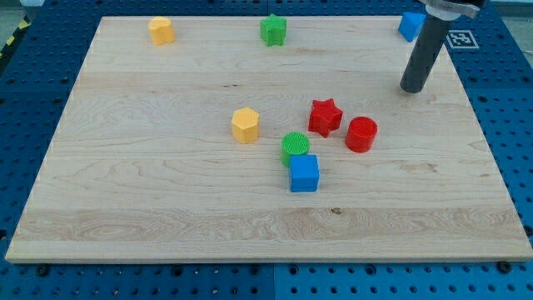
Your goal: Move your arm at red circle
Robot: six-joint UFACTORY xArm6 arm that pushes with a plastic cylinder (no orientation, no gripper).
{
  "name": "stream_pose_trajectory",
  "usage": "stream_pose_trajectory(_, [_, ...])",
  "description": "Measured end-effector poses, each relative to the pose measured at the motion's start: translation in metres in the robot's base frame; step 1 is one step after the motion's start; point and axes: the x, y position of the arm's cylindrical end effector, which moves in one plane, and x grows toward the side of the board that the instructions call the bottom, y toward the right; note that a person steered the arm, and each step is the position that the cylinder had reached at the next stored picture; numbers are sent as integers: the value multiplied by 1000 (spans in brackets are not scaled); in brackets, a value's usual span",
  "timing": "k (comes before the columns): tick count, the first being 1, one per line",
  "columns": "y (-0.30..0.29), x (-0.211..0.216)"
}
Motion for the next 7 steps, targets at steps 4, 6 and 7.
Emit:
stream_pose_trajectory(4, [10, 55])
stream_pose_trajectory(6, [25, 87])
stream_pose_trajectory(7, [24, 112])
